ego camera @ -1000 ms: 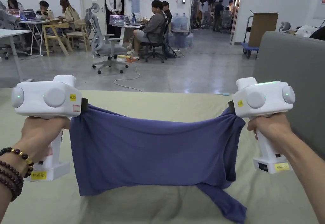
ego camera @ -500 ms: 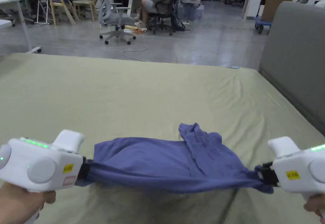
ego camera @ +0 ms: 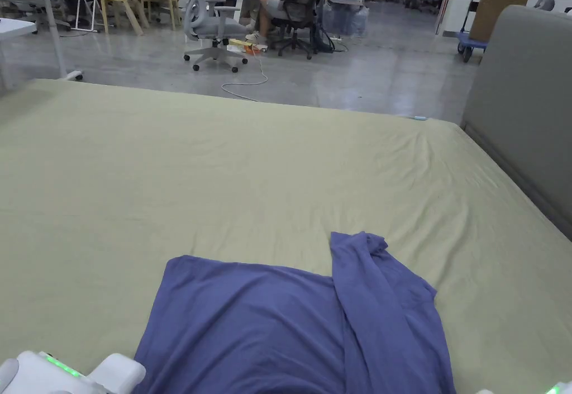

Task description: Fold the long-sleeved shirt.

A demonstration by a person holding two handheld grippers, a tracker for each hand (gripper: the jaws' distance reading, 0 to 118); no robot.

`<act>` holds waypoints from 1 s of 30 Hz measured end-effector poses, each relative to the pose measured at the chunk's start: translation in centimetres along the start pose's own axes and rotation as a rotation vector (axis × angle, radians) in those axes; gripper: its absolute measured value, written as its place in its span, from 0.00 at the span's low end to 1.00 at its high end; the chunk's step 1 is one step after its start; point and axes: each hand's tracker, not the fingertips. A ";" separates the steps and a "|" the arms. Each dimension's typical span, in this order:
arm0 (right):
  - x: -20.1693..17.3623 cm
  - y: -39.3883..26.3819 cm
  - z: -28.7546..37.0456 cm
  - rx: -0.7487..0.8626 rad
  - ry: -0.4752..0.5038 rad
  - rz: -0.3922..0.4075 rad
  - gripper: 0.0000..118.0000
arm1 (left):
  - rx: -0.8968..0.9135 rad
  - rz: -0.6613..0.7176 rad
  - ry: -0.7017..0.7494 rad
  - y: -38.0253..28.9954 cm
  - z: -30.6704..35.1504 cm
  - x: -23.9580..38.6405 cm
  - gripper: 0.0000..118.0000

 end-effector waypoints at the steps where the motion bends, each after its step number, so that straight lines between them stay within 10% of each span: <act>1: 0.2 0.1 0.7 0.049 -0.029 -0.016 0.62 | 0.042 0.009 0.011 0.4 0.7 -0.2 0.39; 3: 0.7 0.2 1.8 0.103 -0.033 -0.041 1.00 | 0.109 0.013 0.019 1.0 2.2 -0.6 1.00; 6: 0.9 1.4 4.8 0.216 -0.037 -0.088 0.90 | 0.253 0.032 0.046 3.4 4.9 -0.7 0.96; 8: 1.2 2.8 5.4 0.244 -0.030 -0.141 0.09 | 0.270 0.076 0.065 4.3 3.9 -0.9 0.67; 9: 1.3 3.6 5.4 0.248 -0.036 -0.140 0.00 | 0.303 0.081 0.090 4.8 3.5 -0.8 0.43; 11: 1.0 5.8 5.0 0.271 -0.059 -0.131 0.00 | 0.358 0.052 0.133 6.1 2.4 -0.4 0.26; 12: 1.0 7.3 5.1 0.286 -0.067 -0.084 0.00 | 0.380 0.076 0.172 7.0 2.0 -0.4 0.00; 18: 1.0 21.1 2.1 0.342 -0.067 -0.057 0.00 | 0.398 0.100 0.096 9.0 1.0 0.1 0.00; 21: 2.3 28.8 -0.6 0.367 -0.072 -0.101 0.47 | 0.376 0.133 0.074 9.0 0.3 -0.1 0.00; 30: 6.0 39.5 -10.1 0.231 -0.051 -0.262 0.40 | 0.366 0.202 0.067 8.9 -1.2 -2.1 0.00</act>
